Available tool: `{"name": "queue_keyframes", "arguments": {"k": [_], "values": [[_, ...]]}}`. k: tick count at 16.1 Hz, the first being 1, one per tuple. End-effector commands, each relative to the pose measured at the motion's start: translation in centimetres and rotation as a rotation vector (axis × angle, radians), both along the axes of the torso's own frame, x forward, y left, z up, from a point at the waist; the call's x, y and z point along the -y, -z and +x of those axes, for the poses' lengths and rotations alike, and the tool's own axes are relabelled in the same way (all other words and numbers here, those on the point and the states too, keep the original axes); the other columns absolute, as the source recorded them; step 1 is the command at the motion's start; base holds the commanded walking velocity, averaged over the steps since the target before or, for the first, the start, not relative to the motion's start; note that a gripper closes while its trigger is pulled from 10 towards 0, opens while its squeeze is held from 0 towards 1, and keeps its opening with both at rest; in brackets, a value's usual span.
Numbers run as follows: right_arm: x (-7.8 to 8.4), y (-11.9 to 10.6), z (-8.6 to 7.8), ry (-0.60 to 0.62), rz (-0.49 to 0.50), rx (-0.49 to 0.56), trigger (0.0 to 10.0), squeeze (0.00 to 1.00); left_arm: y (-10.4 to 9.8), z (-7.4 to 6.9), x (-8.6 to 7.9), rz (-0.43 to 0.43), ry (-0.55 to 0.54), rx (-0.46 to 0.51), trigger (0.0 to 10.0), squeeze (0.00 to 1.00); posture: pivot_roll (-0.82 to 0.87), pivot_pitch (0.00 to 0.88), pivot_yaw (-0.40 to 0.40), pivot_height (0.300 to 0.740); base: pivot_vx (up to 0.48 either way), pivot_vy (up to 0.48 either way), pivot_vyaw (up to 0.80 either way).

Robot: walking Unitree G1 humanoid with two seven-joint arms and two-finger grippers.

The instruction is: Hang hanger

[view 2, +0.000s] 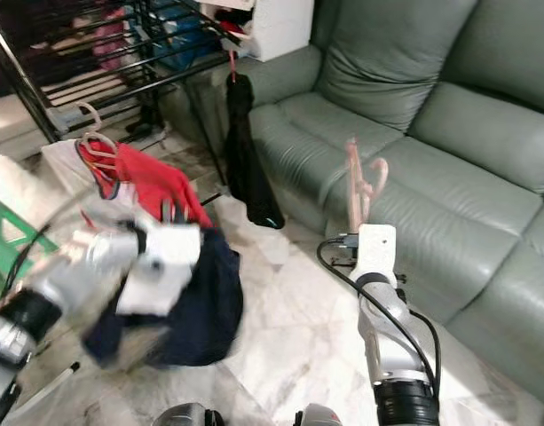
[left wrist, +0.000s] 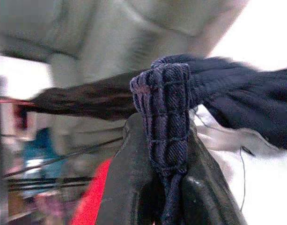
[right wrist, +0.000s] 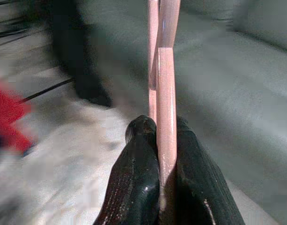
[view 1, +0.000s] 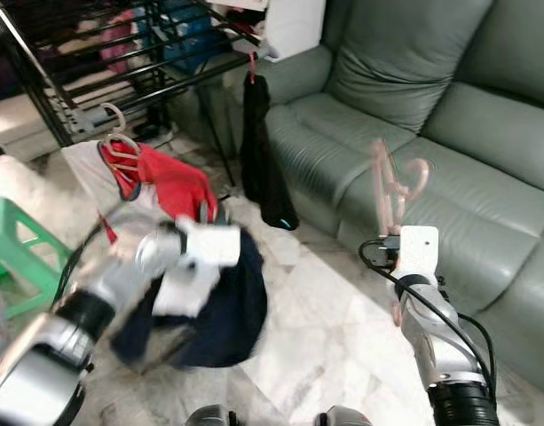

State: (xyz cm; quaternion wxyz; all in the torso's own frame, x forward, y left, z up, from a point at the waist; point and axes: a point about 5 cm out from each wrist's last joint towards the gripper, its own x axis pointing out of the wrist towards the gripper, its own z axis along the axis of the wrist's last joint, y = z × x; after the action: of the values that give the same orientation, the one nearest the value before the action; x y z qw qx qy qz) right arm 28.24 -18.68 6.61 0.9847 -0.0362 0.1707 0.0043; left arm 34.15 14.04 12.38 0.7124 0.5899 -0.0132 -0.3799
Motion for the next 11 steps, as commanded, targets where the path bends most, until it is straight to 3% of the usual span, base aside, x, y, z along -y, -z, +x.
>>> {"name": "queue_keyframes", "arguments": {"k": [1,5,8,11], "values": [[-0.8,-1.0,0.3,-0.132,0.014,0.026,10.0,0.00,-1.3,0.9,0.0,-0.026,0.002,0.074,10.0,0.00,-0.02,0.001,0.057,0.740,0.000,0.000,0.00],[1.8,-0.9,-0.4,-0.368,-0.120,-0.097,10.0,0.00,-1.5,2.1,0.3,-0.016,0.001,0.143,10.0,0.00,-0.04,0.000,0.067,0.740,0.000,0.000,0.00],[3.2,-1.3,-2.2,-0.538,-0.178,-0.188,10.0,0.00,-1.6,2.6,-0.2,-0.018,-0.033,0.158,10.0,0.00,-0.05,0.000,0.071,0.740,0.000,0.000,0.00],[6.2,-2.2,-4.9,-0.652,-0.234,-0.288,10.0,0.00,-1.1,2.9,-1.3,-0.045,-0.096,0.156,10.0,0.00,-0.07,0.000,0.077,0.740,0.000,0.000,0.00]]}}
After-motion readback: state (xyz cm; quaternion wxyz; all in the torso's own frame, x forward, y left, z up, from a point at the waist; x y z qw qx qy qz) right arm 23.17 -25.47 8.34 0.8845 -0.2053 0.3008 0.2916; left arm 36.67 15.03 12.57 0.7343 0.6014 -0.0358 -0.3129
